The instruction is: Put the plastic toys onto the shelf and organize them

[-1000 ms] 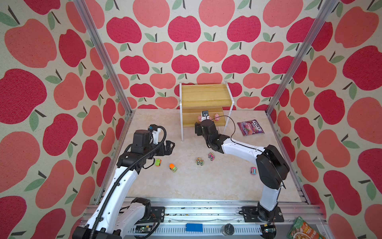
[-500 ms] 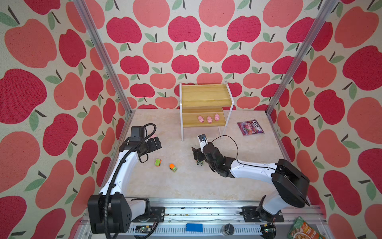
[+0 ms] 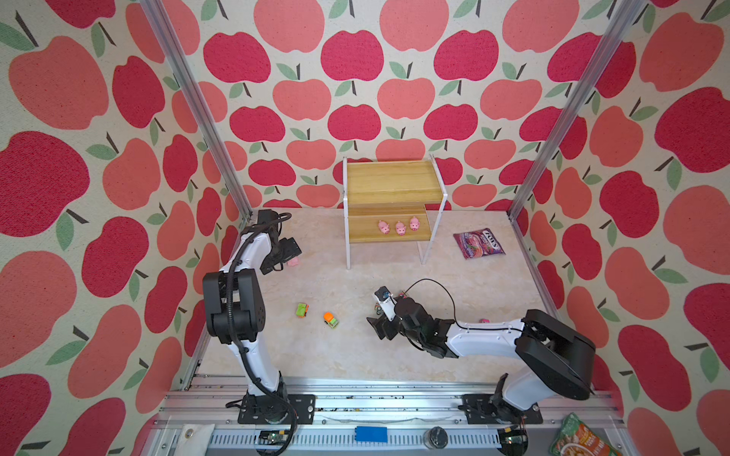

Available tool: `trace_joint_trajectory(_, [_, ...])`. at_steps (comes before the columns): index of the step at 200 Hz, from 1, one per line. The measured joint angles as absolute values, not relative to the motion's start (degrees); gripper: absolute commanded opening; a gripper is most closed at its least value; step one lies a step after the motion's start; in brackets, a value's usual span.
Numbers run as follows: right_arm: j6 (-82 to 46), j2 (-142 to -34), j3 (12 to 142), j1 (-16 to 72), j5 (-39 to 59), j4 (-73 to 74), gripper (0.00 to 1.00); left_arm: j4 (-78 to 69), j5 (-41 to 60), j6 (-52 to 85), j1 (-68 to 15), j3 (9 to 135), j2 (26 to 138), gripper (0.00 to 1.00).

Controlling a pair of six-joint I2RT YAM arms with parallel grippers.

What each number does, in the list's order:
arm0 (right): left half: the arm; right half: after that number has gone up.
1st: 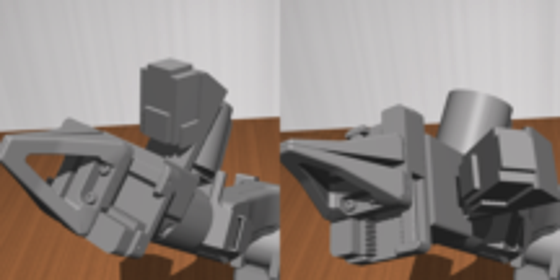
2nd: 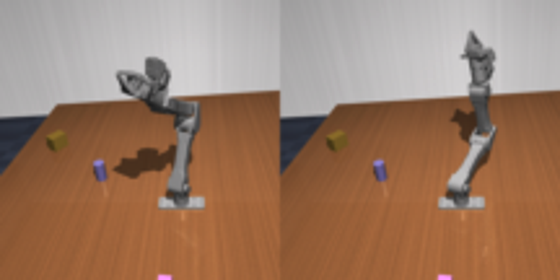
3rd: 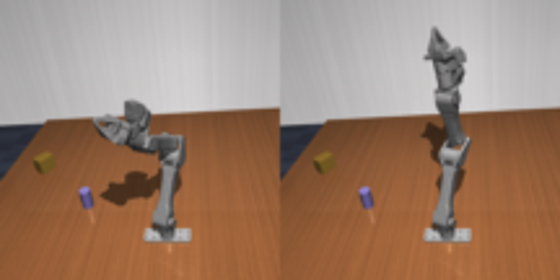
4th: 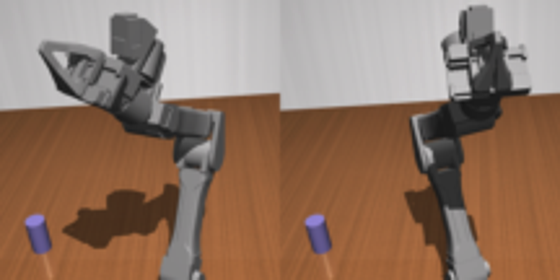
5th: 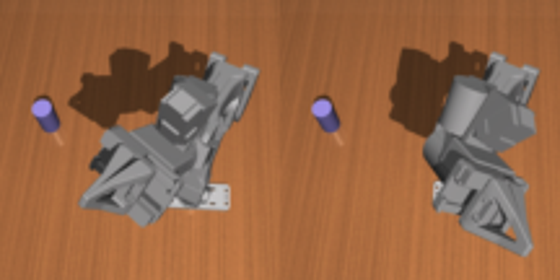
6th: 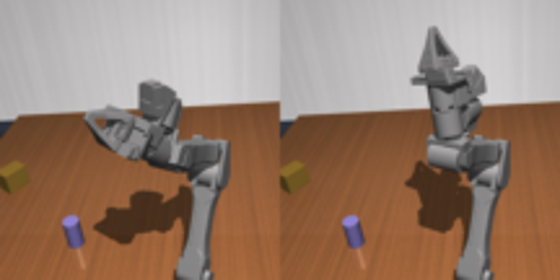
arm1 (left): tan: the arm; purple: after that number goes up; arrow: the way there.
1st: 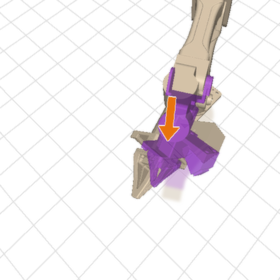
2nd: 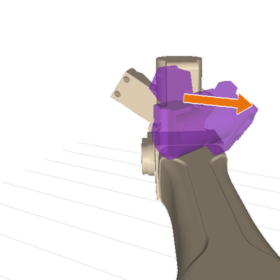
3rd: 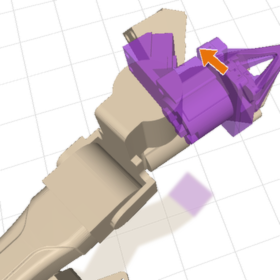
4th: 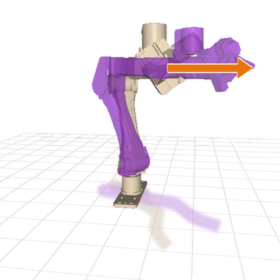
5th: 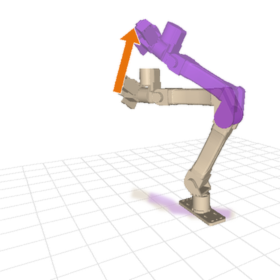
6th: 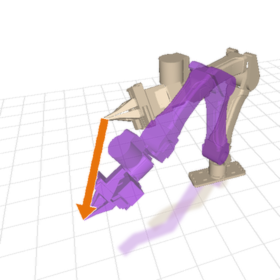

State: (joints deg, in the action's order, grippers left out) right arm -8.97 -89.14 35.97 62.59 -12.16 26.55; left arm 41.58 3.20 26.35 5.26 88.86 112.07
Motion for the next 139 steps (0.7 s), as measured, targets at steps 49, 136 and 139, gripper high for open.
trace_joint_trajectory(49, [-8.4,-88.9,36.0,62.6,-9.7,27.4,0.84,43.0,3.0,28.0,5.3,98.1,124.8,0.96])
trace_joint_trajectory(136, [-8.9,-88.1,36.0,62.3,-9.3,27.5,0.83,41.9,3.1,28.9,2.6,98.3,126.5,0.55])
trace_joint_trajectory(139, [-9.0,-87.9,35.9,62.3,-9.3,27.5,0.83,41.6,2.9,29.3,2.4,98.1,126.4,0.52])
